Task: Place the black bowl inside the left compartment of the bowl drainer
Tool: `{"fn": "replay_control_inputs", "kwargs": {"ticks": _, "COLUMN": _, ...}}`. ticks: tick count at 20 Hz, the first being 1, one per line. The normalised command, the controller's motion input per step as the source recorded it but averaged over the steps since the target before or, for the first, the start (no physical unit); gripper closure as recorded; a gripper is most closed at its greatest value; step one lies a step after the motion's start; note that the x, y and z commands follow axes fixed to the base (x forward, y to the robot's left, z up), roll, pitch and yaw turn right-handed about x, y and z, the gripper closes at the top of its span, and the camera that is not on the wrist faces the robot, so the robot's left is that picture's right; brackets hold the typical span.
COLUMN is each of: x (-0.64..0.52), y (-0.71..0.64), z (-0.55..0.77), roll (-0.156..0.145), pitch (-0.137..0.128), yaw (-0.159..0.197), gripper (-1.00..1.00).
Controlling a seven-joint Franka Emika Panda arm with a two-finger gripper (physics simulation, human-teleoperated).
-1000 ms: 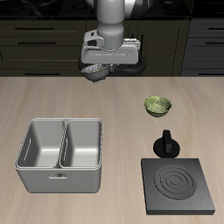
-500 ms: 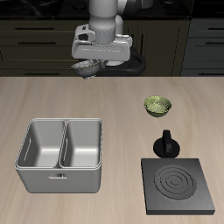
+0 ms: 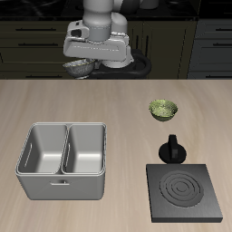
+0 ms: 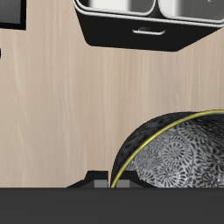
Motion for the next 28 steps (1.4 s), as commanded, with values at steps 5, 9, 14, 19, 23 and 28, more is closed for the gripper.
{"fn": "replay_control_inputs", "kwargs": {"ticks": 5, "x": 0.46, "y": -0.29, "z": 0.12, "roll": -0.05, "pitch": 0.003, "yaw": 0.03, "gripper": 1.0}}
{"fn": "replay_control_inputs", "kwargs": {"ticks": 9, "x": 0.46, "y": -0.35, "z": 0.18, "roll": -0.086, "pitch": -0.011, "yaw": 0.039, "gripper": 1.0}}
{"fn": "replay_control_inputs", "kwargs": {"ticks": 14, "x": 0.32, "y": -0.02, "z": 0.12, "roll": -0.018, "pitch": -0.001, "yaw": 0.021, "gripper": 1.0}}
{"fn": "replay_control_inputs", "kwargs": {"ticks": 19, "x": 0.31, "y": 0.18, "z": 0.09, "roll": 0.012, "pitch": -0.005, "yaw": 0.02, "gripper": 1.0}}
{"fn": "replay_control_inputs", "kwargs": {"ticks": 23, "x": 0.27, "y": 0.07, "z": 0.11, "roll": -0.011, "pitch": -0.021, "yaw": 0.015, "gripper": 1.0}}
{"fn": "replay_control_inputs", "kwargs": {"ticks": 28, "x": 0.3, "y": 0.06, "z": 0.13, "roll": -0.014, "pitch": -0.007, "yaw": 0.008, "gripper": 1.0}}
